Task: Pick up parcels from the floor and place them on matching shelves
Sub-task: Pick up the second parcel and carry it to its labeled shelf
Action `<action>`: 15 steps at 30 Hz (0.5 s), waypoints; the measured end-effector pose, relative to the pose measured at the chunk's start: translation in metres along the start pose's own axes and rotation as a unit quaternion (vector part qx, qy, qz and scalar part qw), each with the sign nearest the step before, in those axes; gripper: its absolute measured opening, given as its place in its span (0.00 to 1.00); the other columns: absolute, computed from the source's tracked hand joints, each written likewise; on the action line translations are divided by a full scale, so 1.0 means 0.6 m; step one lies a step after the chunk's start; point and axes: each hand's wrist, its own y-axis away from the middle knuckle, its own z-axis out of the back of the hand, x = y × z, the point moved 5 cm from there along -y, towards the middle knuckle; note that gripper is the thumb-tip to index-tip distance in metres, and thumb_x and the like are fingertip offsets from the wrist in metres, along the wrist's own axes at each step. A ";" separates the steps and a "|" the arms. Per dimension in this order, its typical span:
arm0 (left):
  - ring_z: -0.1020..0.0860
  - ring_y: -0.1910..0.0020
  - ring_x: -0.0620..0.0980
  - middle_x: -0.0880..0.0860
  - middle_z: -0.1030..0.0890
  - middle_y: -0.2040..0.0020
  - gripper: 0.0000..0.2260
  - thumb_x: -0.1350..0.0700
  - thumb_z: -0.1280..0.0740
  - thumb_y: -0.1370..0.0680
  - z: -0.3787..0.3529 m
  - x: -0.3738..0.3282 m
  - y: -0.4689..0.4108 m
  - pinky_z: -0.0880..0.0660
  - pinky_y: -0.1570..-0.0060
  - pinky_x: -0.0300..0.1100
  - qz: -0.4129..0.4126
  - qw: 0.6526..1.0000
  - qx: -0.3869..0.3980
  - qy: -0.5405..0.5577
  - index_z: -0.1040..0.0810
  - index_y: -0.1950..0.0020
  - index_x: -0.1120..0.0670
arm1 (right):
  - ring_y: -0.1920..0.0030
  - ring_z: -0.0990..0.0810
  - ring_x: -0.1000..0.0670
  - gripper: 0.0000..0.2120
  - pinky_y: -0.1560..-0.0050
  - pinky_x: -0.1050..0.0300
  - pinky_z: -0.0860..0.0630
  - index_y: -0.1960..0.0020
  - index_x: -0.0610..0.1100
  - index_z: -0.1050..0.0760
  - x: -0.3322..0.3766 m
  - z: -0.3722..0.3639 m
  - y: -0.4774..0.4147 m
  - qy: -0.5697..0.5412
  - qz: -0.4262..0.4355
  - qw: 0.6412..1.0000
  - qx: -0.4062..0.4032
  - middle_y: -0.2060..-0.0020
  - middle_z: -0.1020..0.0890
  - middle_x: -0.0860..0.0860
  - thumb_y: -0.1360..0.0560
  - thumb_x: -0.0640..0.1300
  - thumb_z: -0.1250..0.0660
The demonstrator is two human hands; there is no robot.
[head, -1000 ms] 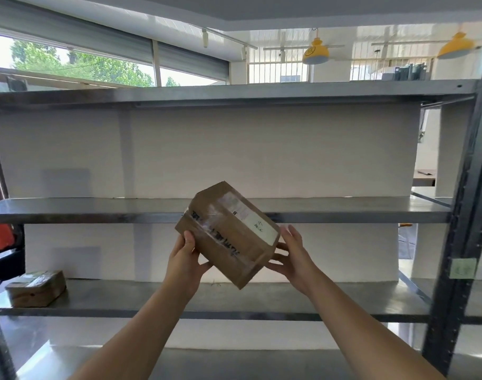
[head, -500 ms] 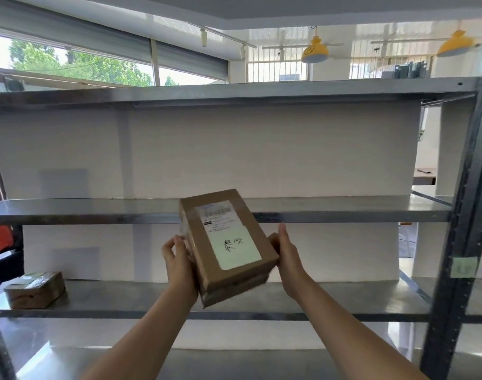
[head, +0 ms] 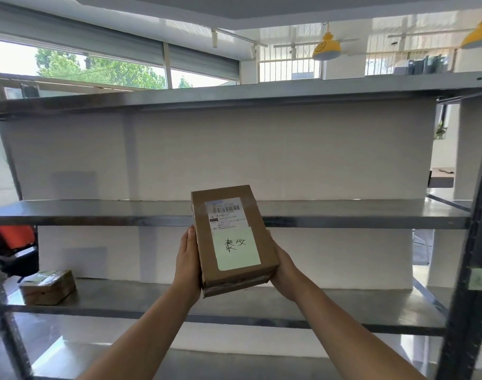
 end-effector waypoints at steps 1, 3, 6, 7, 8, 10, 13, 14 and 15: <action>0.17 0.44 0.55 0.56 0.18 0.40 0.18 0.43 0.44 0.16 -0.002 0.001 -0.003 0.20 0.44 0.55 0.000 1.000 -0.012 -0.001 0.27 0.31 0.49 | 0.38 0.19 0.48 0.23 0.33 0.48 0.27 0.38 0.53 0.21 0.006 0.001 -0.004 -0.009 -0.003 1.000 0.001 0.42 0.16 0.51 0.16 0.57 0.53; 0.16 0.46 0.56 0.56 0.16 0.42 0.18 0.42 0.42 0.17 -0.007 0.003 -0.009 0.19 0.48 0.53 0.012 1.000 -0.019 0.014 0.23 0.33 0.49 | 0.43 0.16 0.48 0.21 0.37 0.49 0.24 0.40 0.50 0.20 0.021 0.002 -0.017 -0.024 -0.004 1.000 0.003 0.46 0.14 0.50 0.16 0.55 0.50; 0.13 0.56 0.53 0.54 0.12 0.52 0.18 0.42 0.43 0.16 -0.007 -0.005 -0.015 0.18 0.61 0.46 0.026 0.998 -0.018 0.057 0.19 0.42 0.51 | 0.44 0.16 0.48 0.22 0.39 0.49 0.23 0.39 0.49 0.21 0.038 -0.002 -0.040 -0.024 0.001 0.999 0.024 0.46 0.14 0.49 0.18 0.57 0.48; 0.13 0.58 0.52 0.53 0.12 0.55 0.19 0.42 0.44 0.16 -0.007 -0.008 -0.017 0.18 0.63 0.45 0.030 0.997 -0.013 0.067 0.19 0.43 0.51 | 0.43 0.17 0.48 0.23 0.38 0.48 0.24 0.37 0.49 0.21 0.040 -0.006 -0.047 -0.024 0.000 0.999 0.035 0.44 0.15 0.48 0.18 0.58 0.49; 0.13 0.60 0.52 0.53 0.12 0.56 0.20 0.41 0.45 0.17 -0.008 -0.012 -0.017 0.17 0.65 0.44 0.029 0.997 -0.007 0.074 0.19 0.44 0.51 | 0.42 0.17 0.47 0.24 0.37 0.48 0.24 0.36 0.49 0.22 0.040 -0.011 -0.054 -0.026 -0.004 0.999 0.045 0.43 0.15 0.48 0.18 0.59 0.50; 0.13 0.60 0.51 0.52 0.12 0.57 0.19 0.42 0.45 0.16 -0.004 -0.022 -0.014 0.17 0.66 0.43 0.016 0.997 -0.008 0.077 0.19 0.44 0.51 | 0.41 0.18 0.47 0.26 0.37 0.48 0.24 0.35 0.49 0.23 0.036 -0.022 -0.067 -0.034 -0.013 0.997 0.070 0.41 0.16 0.48 0.18 0.60 0.52; 0.13 0.59 0.52 0.53 0.12 0.55 0.20 0.42 0.45 0.17 0.018 -0.034 -0.007 0.17 0.65 0.43 -0.003 0.997 -0.043 0.061 0.19 0.43 0.53 | 0.44 0.16 0.48 0.25 0.42 0.52 0.21 0.36 0.48 0.22 0.023 -0.047 -0.085 -0.057 -0.026 0.993 0.102 0.44 0.15 0.48 0.17 0.58 0.53; 0.13 0.57 0.54 0.55 0.12 0.52 0.21 0.41 0.43 0.17 0.029 -0.036 -0.002 0.17 0.64 0.44 -0.005 0.996 -0.064 0.058 0.19 0.41 0.54 | 0.46 0.15 0.48 0.24 0.44 0.52 0.21 0.38 0.48 0.21 0.017 -0.057 -0.091 -0.065 -0.033 0.991 0.112 0.46 0.14 0.48 0.17 0.57 0.52; 0.13 0.55 0.55 0.56 0.13 0.50 0.22 0.40 0.42 0.18 0.044 -0.036 0.003 0.17 0.63 0.44 -0.006 0.995 -0.085 0.056 0.19 0.39 0.55 | 0.48 0.15 0.48 0.23 0.44 0.51 0.21 0.40 0.48 0.20 0.010 -0.068 -0.095 -0.071 -0.040 0.989 0.124 0.48 0.14 0.49 0.16 0.56 0.51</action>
